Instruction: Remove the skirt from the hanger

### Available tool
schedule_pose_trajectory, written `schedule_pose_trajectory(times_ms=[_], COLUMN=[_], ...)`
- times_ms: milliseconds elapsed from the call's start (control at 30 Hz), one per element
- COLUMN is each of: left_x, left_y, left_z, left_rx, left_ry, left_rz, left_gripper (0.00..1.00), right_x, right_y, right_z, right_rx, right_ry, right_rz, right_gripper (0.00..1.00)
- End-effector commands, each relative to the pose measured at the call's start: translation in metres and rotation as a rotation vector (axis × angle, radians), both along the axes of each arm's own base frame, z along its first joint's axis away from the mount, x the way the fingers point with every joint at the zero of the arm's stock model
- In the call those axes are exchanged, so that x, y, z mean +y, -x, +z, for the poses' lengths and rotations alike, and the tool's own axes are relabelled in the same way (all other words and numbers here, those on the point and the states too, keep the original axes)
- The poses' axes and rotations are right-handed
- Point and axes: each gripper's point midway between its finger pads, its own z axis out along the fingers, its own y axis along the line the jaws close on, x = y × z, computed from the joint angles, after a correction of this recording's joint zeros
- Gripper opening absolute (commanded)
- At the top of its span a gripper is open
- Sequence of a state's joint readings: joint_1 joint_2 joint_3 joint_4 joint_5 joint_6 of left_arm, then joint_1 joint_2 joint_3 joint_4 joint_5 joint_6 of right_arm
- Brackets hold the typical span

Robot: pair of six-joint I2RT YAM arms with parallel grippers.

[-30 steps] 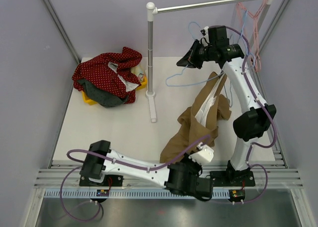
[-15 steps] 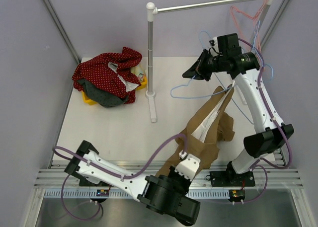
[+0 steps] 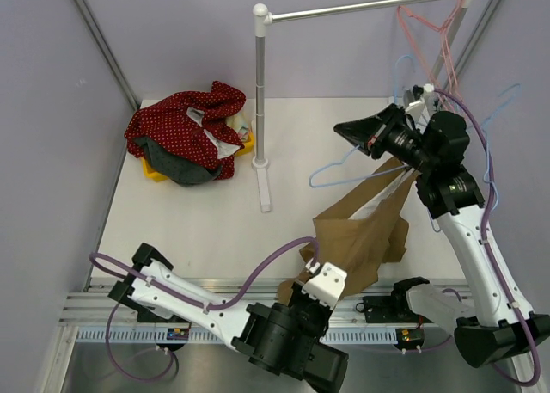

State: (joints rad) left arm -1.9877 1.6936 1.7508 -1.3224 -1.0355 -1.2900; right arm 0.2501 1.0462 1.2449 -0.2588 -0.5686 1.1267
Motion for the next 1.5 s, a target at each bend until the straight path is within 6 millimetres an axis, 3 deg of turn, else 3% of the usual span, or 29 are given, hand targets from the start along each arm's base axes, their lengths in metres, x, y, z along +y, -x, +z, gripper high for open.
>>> schedule_pose_trajectory(times_ms=[0,133,167,200,233,333,367,400,433,467,500,533,567,600,667,700,767,800,933,1033,1133,1200,1233,1300,1333,1400,1433,1467], left_x=[-0.017,-0.024,-0.023,-0.024,-0.024,-0.036,-0.028,-0.041,-0.039,-0.046,-0.040,-0.039,-0.035,-0.044,-0.049,-0.061,-0.065,-0.070,-0.067,-0.063,-0.059,-0.057,-0.058,-0.061,-0.061,-0.058,-0.056,-0.051], left_y=[-0.032,-0.039,-0.042,-0.041,-0.041,-0.041,-0.047,-0.042,-0.051,-0.055,-0.060,-0.061,-0.065,-0.065,-0.073,-0.076,-0.080,-0.084,-0.096,-0.099,-0.097,-0.095,-0.093,-0.087,-0.085,-0.085,-0.086,-0.087], left_z=[0.048,0.073,0.083,0.092,0.101,0.123,0.126,0.142,0.127,0.156,0.159,0.164,0.182,0.172,0.172,0.152,0.127,0.104,0.032,0.006,0.009,0.013,0.012,0.006,0.003,-0.005,-0.007,-0.012], left_rx=[-0.195,-0.272,-0.301,-0.310,-0.342,-0.439,-0.504,-0.415,-0.534,-0.415,-0.502,-0.516,-0.488,-0.547,-0.537,-0.567,-0.536,-0.554,-0.498,-0.516,-0.534,-0.583,-0.605,-0.674,-0.698,-0.747,-0.758,-0.770], left_ry=[0.127,0.172,0.195,0.223,0.201,0.172,0.137,0.322,0.071,0.350,0.252,0.289,0.409,0.295,0.232,0.125,0.050,-0.065,-0.231,-0.305,-0.358,-0.498,-0.558,-0.752,-0.823,-0.979,-1.018,-1.061], left_rz=[0.089,0.127,0.142,0.149,0.134,0.129,0.169,0.260,0.184,0.227,0.176,0.172,0.207,0.194,0.236,0.234,0.263,0.259,0.286,0.281,0.254,0.189,0.160,0.068,0.035,-0.028,-0.040,-0.054], left_gripper=[0.00,0.00,0.00,0.00,0.00,0.00,0.00,0.00,0.00,0.00,0.00,0.00,0.00,0.00,0.00,0.00,0.00,0.00,0.00,0.00,0.00,0.00,0.00,0.00,0.00,0.00,0.00,0.00], right_x=[-0.022,-0.040,-0.044,-0.047,-0.046,-0.054,-0.055,-0.058,-0.058,-0.061,-0.063,-0.059,-0.063,-0.063,-0.061,-0.059,-0.060,-0.057,-0.059,-0.065,-0.065,-0.049,-0.046,-0.013,-0.008,0.019,0.023,0.032], right_y=[0.019,0.032,0.023,0.026,0.019,0.015,0.008,0.010,0.008,0.009,0.009,0.005,0.009,0.008,0.005,0.000,0.008,0.003,0.015,0.025,0.035,0.032,0.042,0.031,0.041,0.028,0.045,0.032], right_z=[0.118,0.146,0.136,0.142,0.132,0.130,0.118,0.121,0.115,0.119,0.120,0.117,0.125,0.128,0.137,0.138,0.158,0.159,0.192,0.216,0.237,0.240,0.255,0.247,0.261,0.246,0.255,0.244], right_rx=[-0.359,-0.302,-0.257,-0.275,-0.211,-0.161,-0.134,-0.150,-0.127,-0.149,-0.153,-0.122,-0.154,-0.150,-0.144,-0.134,-0.164,-0.152,-0.157,-0.203,-0.241,-0.226,-0.256,-0.202,-0.231,-0.167,-0.249,-0.174], right_ry=[-0.276,-0.516,-0.561,-0.615,-0.667,-0.823,-0.857,-0.897,-0.926,-0.955,-0.981,-1.017,-1.066,-1.091,-1.127,-1.128,-1.167,-1.183,-1.308,-1.358,-1.363,-1.282,-1.249,-1.069,-1.027,-0.835,-0.717,-0.645], right_rz=[-0.088,-0.123,-0.149,-0.134,-0.124,-0.099,-0.113,-0.104,-0.103,-0.102,-0.098,-0.079,-0.059,-0.042,-0.003,0.001,0.037,0.048,0.127,0.145,0.193,0.235,0.272,0.327,0.366,0.422,0.467,0.447], right_gripper=[0.00,0.00,0.00,0.00,0.00,0.00,0.00,0.00,0.00,0.00,0.00,0.00,0.00,0.00,0.00,0.00,0.00,0.00,0.00,0.00,0.00,0.00,0.00,0.00,0.00,0.00,0.00,0.00])
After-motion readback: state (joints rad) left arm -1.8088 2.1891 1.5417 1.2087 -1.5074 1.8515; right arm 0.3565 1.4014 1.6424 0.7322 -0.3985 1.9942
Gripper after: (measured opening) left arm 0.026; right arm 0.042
